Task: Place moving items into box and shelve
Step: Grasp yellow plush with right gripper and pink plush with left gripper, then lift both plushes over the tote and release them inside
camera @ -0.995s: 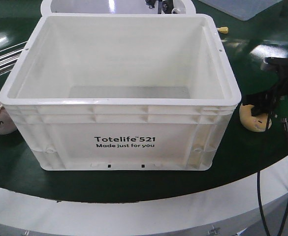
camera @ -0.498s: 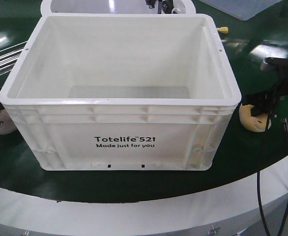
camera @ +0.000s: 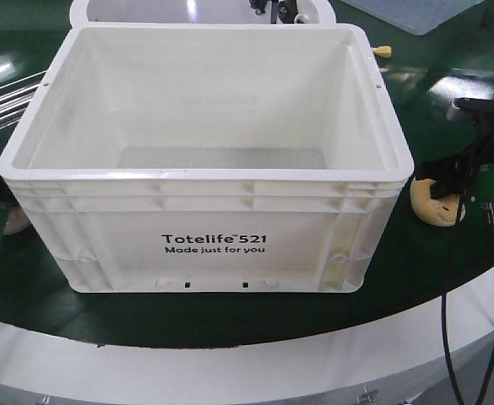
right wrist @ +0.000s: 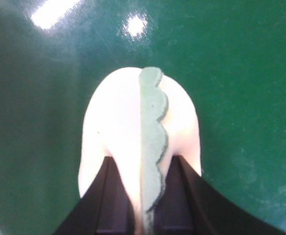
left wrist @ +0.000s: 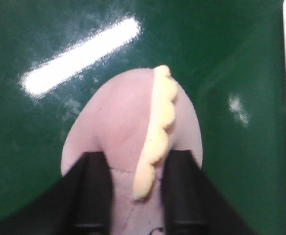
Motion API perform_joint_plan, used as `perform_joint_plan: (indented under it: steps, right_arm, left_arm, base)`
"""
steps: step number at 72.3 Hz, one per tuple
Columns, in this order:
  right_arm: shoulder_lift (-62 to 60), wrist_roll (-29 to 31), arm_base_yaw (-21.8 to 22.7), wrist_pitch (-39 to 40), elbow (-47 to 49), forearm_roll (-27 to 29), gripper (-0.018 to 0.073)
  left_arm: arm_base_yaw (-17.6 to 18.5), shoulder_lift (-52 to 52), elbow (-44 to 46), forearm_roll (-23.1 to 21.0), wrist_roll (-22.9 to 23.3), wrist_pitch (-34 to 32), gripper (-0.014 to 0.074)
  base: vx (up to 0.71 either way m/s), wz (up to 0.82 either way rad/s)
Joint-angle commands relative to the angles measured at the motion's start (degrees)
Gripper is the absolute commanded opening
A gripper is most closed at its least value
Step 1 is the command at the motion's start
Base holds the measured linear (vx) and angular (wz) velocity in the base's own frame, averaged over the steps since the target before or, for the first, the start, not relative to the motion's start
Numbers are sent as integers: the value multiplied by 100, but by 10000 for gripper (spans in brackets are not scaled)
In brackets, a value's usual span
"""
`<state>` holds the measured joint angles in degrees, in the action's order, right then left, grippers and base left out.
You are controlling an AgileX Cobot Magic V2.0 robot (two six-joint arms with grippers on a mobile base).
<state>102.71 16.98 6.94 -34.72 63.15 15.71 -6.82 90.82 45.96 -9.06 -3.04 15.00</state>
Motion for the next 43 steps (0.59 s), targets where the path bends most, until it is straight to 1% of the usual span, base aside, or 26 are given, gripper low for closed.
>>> perform_joint_plan:
  steps: [1,3,23,43]
  right_arm:
    - [-171,46,48,63,124,39,-8]
    - [-171,46,48,63,124,39,-8]
    - [-217,46,48,152,135,46,-8]
    - [-928,125,48,808,135,66,-8]
  left_arm:
    - [3,-94,157,-51,47,-234,46]
    - [3,-95,157,-51,18,-270,-12]
    - [3,-132,195,-50,5,-960,-7]
    - [20,-661,195,-54,10,-1605,-6]
  base:
    - [0,0]
    - [0,0]
    - [0,0]
    - [0,0]
